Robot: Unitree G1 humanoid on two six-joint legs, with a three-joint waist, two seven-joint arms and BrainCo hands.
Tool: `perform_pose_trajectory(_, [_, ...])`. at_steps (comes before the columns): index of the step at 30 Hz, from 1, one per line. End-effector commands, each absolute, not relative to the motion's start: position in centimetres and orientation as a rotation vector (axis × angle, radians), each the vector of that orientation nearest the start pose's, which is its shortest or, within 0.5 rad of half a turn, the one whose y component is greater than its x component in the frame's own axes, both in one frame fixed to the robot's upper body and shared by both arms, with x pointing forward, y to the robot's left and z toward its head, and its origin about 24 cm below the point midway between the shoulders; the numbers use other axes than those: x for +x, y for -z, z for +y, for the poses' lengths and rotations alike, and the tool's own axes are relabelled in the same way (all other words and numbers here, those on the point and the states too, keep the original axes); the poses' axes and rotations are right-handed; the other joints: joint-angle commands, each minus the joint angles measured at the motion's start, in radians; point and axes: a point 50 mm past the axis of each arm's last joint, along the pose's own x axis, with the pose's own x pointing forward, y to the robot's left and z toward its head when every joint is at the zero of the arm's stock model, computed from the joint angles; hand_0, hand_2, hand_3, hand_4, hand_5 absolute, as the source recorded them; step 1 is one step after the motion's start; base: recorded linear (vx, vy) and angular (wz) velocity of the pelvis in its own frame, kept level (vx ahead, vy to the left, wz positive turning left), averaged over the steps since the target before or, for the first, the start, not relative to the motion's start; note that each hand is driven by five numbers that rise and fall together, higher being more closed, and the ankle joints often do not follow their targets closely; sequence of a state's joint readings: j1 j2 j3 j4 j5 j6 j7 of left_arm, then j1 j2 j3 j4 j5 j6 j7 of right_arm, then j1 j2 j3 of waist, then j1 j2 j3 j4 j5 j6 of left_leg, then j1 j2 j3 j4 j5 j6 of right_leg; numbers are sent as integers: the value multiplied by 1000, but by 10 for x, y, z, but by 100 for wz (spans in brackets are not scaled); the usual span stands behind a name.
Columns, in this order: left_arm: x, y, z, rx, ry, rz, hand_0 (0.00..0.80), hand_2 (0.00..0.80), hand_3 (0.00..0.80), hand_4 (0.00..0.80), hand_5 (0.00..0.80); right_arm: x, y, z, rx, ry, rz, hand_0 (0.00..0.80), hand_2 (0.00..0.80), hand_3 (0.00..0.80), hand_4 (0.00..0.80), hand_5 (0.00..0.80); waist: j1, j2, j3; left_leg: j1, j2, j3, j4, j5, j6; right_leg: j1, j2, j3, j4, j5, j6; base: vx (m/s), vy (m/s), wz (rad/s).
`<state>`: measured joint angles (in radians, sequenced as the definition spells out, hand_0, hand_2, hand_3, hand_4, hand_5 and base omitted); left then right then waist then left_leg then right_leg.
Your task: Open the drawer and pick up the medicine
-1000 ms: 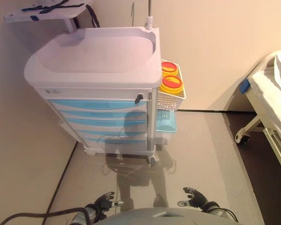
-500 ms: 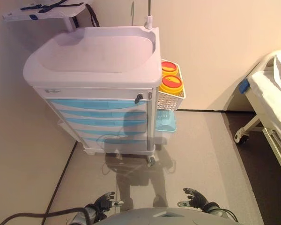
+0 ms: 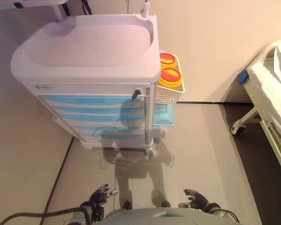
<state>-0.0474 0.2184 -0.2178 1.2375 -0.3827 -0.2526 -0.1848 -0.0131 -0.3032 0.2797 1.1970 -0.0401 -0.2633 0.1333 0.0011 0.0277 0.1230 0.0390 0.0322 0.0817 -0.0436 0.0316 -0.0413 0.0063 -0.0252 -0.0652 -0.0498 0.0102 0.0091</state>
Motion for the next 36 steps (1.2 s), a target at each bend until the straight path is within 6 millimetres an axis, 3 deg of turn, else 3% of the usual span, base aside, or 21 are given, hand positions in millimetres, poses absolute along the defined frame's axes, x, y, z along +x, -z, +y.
perform_pose_trajectory(1, [180,122,226,-129,-67,691,0,0,0,0,0,165,129,-221,-413,-291,810,0,0,0,0,0,-4,-65,74,-105,-85,21,139,-119,70,-95,-27,1,66,10,48,-216,64,-18])
perform_pose_trajectory(8, [246,70,225,-326,-71,320,0,0,0,0,0,212,102,-213,-463,-278,613,0,0,0,0,0,-21,-76,200,-287,-70,44,261,-113,79,-308,-23,43,227,5,49,-165,59,-19])
perform_pose_trajectory(14, [285,21,227,-391,-20,71,0,0,0,0,0,239,81,-209,-477,-224,500,0,0,0,0,0,-32,-96,263,-417,-59,57,356,-123,72,-427,-16,53,293,3,44,-108,49,-15])
perform_pose_trajectory(23, [320,-50,239,-672,119,-303,0,0,0,0,0,248,72,-212,-495,-191,462,0,0,0,0,0,-55,-125,320,-519,-56,63,476,-178,72,-502,-8,69,321,13,38,-34,31,-6])
perform_pose_trajectory(36, [350,-157,275,-804,213,-701,0,0,0,0,0,235,78,-197,-469,-254,451,0,0,0,0,0,-74,-196,347,-593,-39,65,605,-258,77,-527,7,75,322,26,40,31,-35,-7])
